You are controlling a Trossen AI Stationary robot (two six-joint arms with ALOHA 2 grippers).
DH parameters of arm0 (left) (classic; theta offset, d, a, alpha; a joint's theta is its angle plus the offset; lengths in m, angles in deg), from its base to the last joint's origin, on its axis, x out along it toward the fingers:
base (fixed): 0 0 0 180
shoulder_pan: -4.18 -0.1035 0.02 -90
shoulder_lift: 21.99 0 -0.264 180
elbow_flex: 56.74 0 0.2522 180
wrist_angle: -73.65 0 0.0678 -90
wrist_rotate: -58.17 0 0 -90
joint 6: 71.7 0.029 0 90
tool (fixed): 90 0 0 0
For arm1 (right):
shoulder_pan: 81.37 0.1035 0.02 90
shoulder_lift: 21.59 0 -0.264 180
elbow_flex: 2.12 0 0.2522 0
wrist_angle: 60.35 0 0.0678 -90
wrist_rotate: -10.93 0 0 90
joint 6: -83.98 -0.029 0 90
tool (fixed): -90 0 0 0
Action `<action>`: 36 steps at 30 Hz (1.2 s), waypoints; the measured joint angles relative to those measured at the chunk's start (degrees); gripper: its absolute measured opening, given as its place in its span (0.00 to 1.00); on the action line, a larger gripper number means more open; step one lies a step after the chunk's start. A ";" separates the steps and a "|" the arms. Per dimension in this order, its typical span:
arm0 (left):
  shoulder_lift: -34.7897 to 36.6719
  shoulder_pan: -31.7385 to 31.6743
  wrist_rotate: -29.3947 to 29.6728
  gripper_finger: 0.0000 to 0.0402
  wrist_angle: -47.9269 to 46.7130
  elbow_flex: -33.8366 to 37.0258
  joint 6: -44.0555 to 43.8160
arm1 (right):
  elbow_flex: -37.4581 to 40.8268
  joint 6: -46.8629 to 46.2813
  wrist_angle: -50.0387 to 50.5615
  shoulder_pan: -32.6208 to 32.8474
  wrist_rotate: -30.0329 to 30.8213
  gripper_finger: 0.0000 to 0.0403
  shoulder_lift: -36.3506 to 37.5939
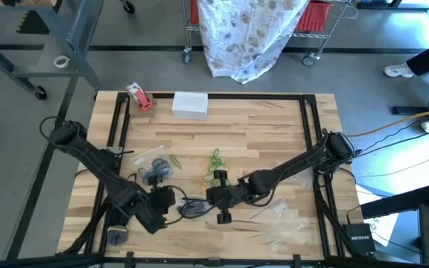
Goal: Sort rubber bands
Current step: Close the transparent zip bag
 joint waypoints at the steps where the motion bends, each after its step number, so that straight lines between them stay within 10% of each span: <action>1: 0.00 -0.20 0.02 0.24 0.37 0.00 0.27 | 0.00 0.00 0.00 0.00 0.00 0.00 0.00; 23: 0.00 -1.75 -3.22 0.00 0.53 0.00 2.37 | -0.38 -3.73 2.58 -0.44 -2.70 0.01 0.20; 29: 0.00 -1.49 -3.19 0.00 0.54 -0.04 1.46 | -7.12 -1.54 13.79 -0.38 -0.83 0.18 1.22; 36: 0.00 -0.79 -2.96 0.00 1.13 -0.04 1.46 | -9.48 5.91 0.99 -0.36 -0.81 0.40 0.96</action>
